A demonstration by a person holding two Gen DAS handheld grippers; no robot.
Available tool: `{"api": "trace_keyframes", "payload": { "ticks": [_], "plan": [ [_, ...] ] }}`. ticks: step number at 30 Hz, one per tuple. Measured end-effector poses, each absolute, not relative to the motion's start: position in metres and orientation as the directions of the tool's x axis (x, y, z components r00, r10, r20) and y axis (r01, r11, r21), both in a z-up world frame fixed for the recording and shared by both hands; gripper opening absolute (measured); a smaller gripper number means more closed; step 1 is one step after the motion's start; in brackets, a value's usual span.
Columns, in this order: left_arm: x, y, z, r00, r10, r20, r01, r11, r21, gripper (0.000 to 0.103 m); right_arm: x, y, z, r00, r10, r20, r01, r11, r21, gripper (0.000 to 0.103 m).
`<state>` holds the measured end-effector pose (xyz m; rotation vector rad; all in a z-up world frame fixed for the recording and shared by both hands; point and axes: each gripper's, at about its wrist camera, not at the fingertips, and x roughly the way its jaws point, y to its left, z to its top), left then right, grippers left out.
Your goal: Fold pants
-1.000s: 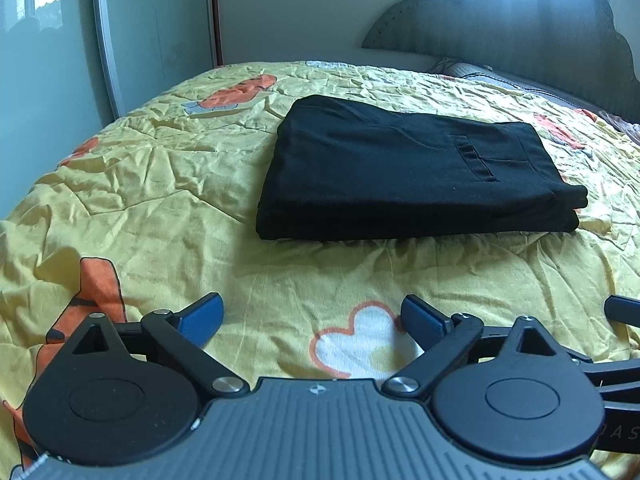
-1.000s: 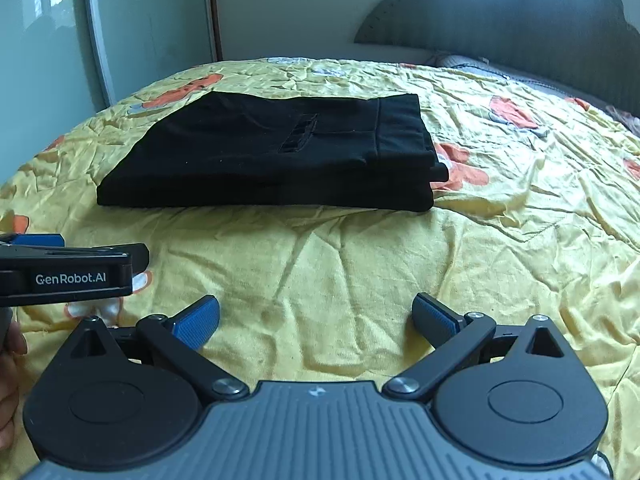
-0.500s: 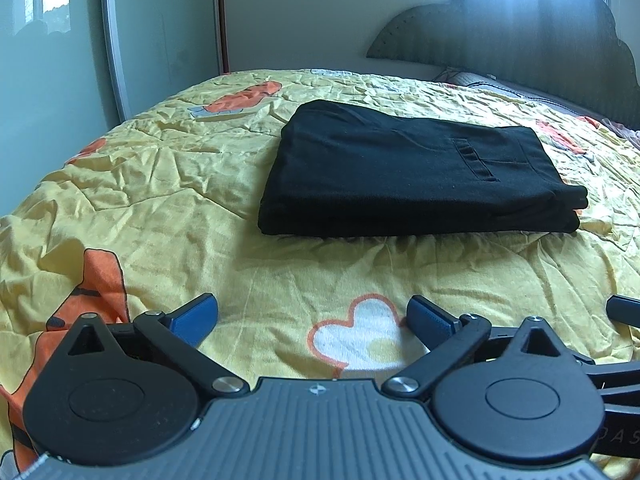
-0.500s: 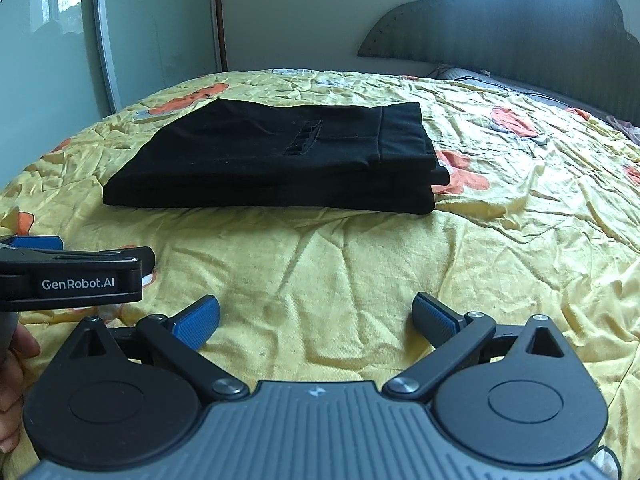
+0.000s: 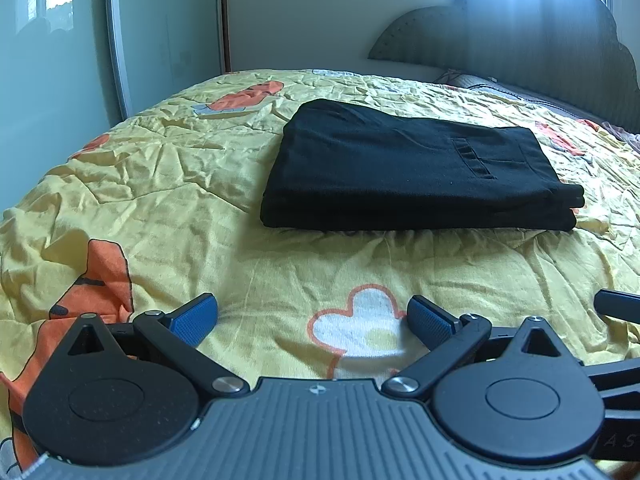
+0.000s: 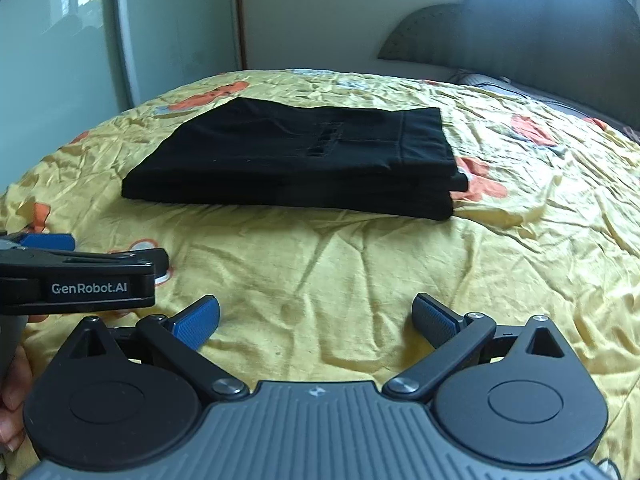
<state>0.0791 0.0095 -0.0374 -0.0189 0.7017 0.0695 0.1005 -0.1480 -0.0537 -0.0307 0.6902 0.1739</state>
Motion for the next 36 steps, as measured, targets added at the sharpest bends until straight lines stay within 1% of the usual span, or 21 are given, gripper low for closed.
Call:
{"api": "trace_keyframes", "payload": {
  "ticks": [36],
  "plan": [
    [0.0791, 0.0096, -0.0381, 0.763, 0.057, -0.644, -0.07, 0.998, 0.005, 0.103, 0.102, -0.1479, -0.0554, 0.757, 0.155, -0.634, -0.173, 0.984, 0.034, 0.103]
  ]
}}
